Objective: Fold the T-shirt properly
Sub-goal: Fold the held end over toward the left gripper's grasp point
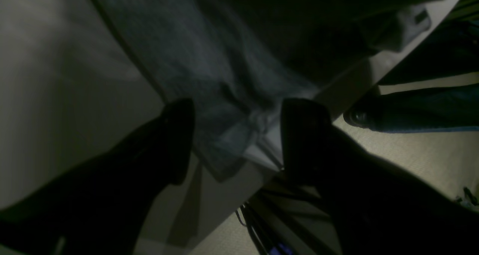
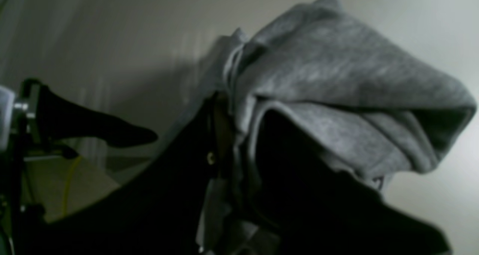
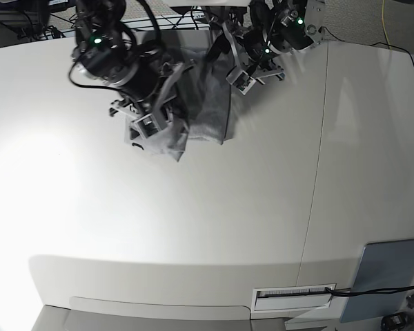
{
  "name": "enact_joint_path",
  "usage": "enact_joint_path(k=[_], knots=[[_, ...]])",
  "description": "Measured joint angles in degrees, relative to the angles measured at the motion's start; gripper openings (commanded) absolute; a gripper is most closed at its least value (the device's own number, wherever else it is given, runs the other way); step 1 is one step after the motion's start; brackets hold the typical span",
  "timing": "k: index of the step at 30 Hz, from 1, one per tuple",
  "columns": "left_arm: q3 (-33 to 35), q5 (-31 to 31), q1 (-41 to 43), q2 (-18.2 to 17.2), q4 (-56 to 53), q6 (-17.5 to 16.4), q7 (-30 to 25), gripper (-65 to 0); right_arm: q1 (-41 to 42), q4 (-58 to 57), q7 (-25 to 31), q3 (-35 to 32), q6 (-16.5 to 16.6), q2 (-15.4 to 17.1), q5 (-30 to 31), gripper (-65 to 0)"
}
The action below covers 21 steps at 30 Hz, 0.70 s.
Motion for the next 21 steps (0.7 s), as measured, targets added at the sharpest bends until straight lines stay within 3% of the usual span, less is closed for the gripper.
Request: enact_joint_path(k=[5, 13, 15, 18, 19, 21], knots=[[0.0, 0.0, 0.8, 0.0, 0.0, 0.0, 0.0, -29.1, 0.0, 0.0, 2.7, -5.1, -0.2, -0.1, -2.8, -65.0], [0.0, 0.0, 0.8, 0.0, 0.0, 0.0, 0.0, -29.2, 0.0, -5.2, 5.1, -6.1, 0.1, -0.1, -2.9, -65.0], [0.0, 0.0, 0.8, 0.0, 0.0, 0.0, 0.0, -29.2, 0.0, -6.4, 6.1, -6.1, 2.7, -0.1, -3.2, -65.0], [0.0, 0.0, 0.8, 0.0, 0.0, 0.0, 0.0, -29.1, 0.0, -6.9, 7.4, -6.1, 9.8, -0.1, -3.4, -65.0], [0.0, 0.0, 0.8, 0.0, 0.0, 0.0, 0.0, -29.2, 0.0, -6.9, 7.8, -6.1, 12.4, -0.1, -3.5, -63.0], [0.0, 0.0, 0.8, 0.0, 0.0, 0.0, 0.0, -29.2, 0.0, -6.9, 9.4, -6.1, 15.1, -0.1, -3.4, -52.1]])
